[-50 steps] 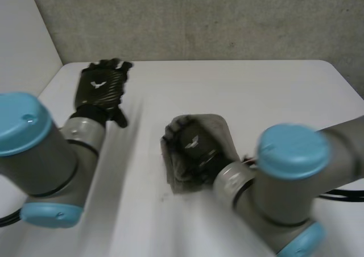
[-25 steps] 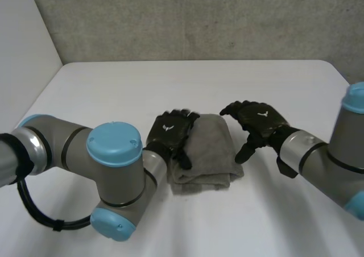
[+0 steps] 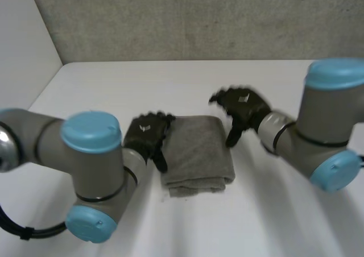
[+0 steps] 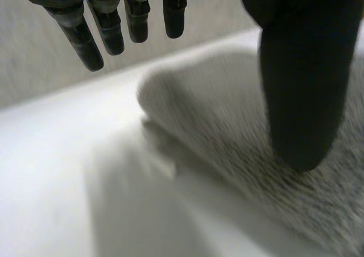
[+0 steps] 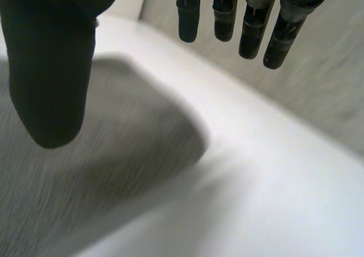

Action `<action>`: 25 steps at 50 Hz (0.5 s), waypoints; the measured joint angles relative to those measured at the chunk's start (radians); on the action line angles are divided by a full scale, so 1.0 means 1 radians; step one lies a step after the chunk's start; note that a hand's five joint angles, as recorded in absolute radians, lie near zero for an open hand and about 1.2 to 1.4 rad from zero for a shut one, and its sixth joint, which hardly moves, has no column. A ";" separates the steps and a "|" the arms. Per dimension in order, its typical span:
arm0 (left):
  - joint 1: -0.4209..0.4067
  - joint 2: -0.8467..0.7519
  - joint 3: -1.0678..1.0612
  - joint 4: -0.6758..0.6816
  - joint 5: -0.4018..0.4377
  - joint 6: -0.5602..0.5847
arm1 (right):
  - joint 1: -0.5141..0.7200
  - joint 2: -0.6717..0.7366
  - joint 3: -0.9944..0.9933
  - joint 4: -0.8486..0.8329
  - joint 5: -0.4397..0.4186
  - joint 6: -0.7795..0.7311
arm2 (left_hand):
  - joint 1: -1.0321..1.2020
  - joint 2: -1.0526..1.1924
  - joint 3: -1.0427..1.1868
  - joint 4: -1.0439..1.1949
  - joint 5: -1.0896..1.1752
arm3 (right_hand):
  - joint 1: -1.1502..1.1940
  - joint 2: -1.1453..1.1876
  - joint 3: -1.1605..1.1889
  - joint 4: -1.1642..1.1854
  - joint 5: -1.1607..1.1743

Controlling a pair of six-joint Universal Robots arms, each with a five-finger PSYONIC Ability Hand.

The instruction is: Fold the towel.

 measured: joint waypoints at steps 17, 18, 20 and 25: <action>0.201 0.466 0.137 -0.257 -0.005 -0.003 | -0.028 -0.365 -0.082 -0.001 0.314 0.050 | -0.003 -0.005 -0.004 -0.004 0.000 | 0.000 0.000 0.000 0.000 0.000; 0.248 0.505 0.153 -0.300 -0.004 -0.003 | -0.034 -0.385 -0.090 0.014 0.335 0.049 | -0.005 -0.006 -0.005 -0.005 0.000 | 0.000 0.000 0.000 0.000 0.000; 0.288 0.535 0.162 -0.337 -0.003 -0.003 | -0.038 -0.395 -0.096 0.036 0.346 0.049 | -0.005 -0.009 -0.008 -0.007 0.000 | 0.000 0.000 0.000 0.000 0.000; 0.358 0.587 0.173 -0.417 0.006 -0.002 | -0.037 -0.406 -0.108 0.105 0.353 0.051 | -0.010 -0.013 -0.013 -0.011 0.000 | 0.000 0.000 0.000 0.000 0.000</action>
